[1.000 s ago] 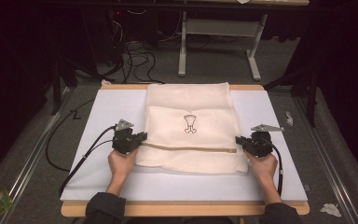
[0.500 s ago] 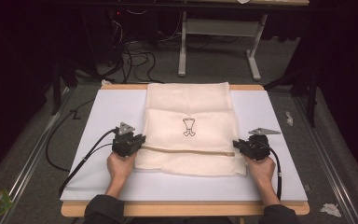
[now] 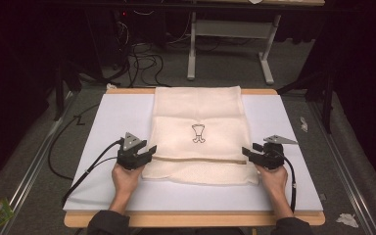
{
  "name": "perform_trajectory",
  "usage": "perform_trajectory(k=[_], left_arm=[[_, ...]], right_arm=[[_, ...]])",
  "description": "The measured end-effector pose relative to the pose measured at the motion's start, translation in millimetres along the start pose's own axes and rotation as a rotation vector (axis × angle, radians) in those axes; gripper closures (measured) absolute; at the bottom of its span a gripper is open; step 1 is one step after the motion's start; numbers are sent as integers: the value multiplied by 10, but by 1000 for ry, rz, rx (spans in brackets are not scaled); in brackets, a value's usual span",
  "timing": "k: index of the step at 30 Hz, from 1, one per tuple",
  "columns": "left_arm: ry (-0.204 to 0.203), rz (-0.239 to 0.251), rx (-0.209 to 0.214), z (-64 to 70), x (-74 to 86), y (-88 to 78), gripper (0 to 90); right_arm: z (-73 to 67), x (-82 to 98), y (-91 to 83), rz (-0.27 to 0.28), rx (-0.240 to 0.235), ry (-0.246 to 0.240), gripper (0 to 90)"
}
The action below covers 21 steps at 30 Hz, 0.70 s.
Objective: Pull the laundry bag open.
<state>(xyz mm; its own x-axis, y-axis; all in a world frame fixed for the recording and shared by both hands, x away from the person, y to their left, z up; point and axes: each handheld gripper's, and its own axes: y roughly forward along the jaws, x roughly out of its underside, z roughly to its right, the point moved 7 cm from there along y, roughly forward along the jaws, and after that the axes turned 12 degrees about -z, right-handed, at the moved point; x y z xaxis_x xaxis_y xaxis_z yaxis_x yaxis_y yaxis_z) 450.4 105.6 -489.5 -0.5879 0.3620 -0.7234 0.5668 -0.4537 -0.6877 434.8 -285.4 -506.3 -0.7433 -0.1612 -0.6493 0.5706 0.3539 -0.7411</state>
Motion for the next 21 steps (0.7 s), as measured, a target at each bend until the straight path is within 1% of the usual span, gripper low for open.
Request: perform_trajectory(k=[1, 2, 3, 4, 5, 6, 7, 8, 12, 13, 15, 16, 17, 18, 19, 20, 21], left_arm=[[3, 1, 3, 31, 8, -6, 564], [3, 1, 3, 31, 8, -6, 568], [6, 9, 30, 104, 21, -8, 569], [6, 9, 30, 104, 21, -8, 568], [8, 11, 43, 149, 30, 3, 565], [6, 9, 51, 167, 35, 11, 564], [6, 9, 51, 167, 35, 11, 560], [5, 8, 57, 181, 38, 20, 560], [27, 2, 54, 259, 41, 42, 550], [24, 12, 79, 308, 29, 39, 547], [21, 16, 84, 331, 20, 39, 545], [32, 13, 74, 355, 17, 42, 544], [53, 7, 76, 414, 12, 54, 542], [53, 7, 76, 414, 12, 54, 538], [65, 2, 88, 483, 1, 67, 535], [65, 2, 88, 483, 1, 67, 531], [75, 3, 90, 516, -8, 75, 531]], right_arm=[[2, 2, -1, 1, 7, -9, 413], [7, 6, -5, 5, 20, -8, 421], [9, 13, -11, 11, 17, 3, 429], [9, 13, -11, 11, 17, 3, 429], [-4, 32, -10, 8, -11, 23, 429], [-8, 43, -6, 1, -5, 26, 429], [-7, 52, -3, -4, 4, 17, 430], [-7, 52, -3, -4, 4, 17, 430], [-13, 81, 7, -21, 6, 21, 430], [-12, 93, 22, -27, -1, 29, 430], [-14, 97, 30, -28, -2, 33, 430], [-18, 102, 42, -33, -7, 33, 430], [-29, 109, 68, -38, -12, 34, 431], [-29, 109, 68, -38, -12, 34, 431], [-43, 121, 110, -51, -22, 42, 432], [-43, 121, 110, -51, -22, 42, 432], [-53, 124, 130, -58, -26, 41, 435]])
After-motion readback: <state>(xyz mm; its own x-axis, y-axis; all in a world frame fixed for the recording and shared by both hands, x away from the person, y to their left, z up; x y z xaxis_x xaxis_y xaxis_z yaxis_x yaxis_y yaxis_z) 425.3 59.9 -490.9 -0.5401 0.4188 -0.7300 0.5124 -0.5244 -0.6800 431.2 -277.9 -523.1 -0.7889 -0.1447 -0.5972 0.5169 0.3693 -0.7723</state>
